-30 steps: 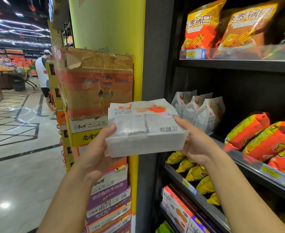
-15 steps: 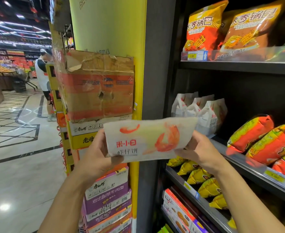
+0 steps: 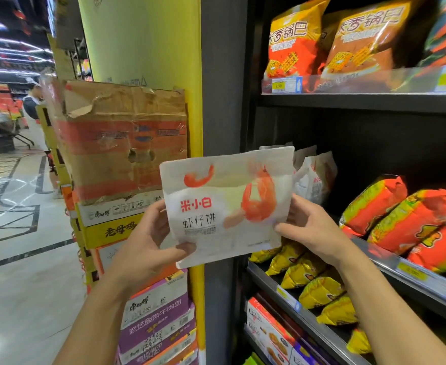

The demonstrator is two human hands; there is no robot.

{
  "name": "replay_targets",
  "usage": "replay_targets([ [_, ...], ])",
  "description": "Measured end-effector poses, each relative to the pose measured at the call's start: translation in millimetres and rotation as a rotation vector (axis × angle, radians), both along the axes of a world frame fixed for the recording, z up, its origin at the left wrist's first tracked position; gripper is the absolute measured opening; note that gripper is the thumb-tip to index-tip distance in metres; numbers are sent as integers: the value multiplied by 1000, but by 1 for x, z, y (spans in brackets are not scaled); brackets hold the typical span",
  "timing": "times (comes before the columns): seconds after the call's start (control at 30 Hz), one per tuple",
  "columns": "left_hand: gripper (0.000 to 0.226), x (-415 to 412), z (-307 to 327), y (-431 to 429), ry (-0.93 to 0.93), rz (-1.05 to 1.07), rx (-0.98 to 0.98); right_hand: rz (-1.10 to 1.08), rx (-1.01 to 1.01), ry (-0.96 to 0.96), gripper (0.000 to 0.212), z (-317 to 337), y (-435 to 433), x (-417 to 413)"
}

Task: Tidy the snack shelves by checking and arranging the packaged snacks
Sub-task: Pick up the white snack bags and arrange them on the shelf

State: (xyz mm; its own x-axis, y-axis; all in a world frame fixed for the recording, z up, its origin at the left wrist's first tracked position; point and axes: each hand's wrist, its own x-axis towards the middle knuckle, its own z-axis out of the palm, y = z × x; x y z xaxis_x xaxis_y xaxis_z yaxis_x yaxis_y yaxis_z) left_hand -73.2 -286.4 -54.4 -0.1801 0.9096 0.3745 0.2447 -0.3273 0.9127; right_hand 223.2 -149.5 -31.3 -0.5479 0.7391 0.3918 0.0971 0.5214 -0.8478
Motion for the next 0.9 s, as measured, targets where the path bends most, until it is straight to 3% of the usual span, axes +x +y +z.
replay_targets([
  [0.27, 79, 45, 13, 61, -68, 23, 55, -207, 189, -198, 45, 35, 39, 42],
  [0.37, 76, 70, 13, 92, -83, 37, 95, -467, 403, -480, 56, 55, 60, 70],
  [0.47, 74, 99, 11, 123, -109, 29, 128, -689, 630, -907, 62, 70, 73, 92],
  [0.53, 74, 120, 10, 143, -127, 6, 135, -788, 675, -1189, 63, 74, 78, 103],
  [0.6, 75, 139, 7, 160, -135, -20, 140, -836, 641, -1334, 59, 74, 81, 114],
  [0.9, 82, 196, 0, 213, -67, 40, 132, -813, 536, -1426, 54, 67, 79, 144],
])
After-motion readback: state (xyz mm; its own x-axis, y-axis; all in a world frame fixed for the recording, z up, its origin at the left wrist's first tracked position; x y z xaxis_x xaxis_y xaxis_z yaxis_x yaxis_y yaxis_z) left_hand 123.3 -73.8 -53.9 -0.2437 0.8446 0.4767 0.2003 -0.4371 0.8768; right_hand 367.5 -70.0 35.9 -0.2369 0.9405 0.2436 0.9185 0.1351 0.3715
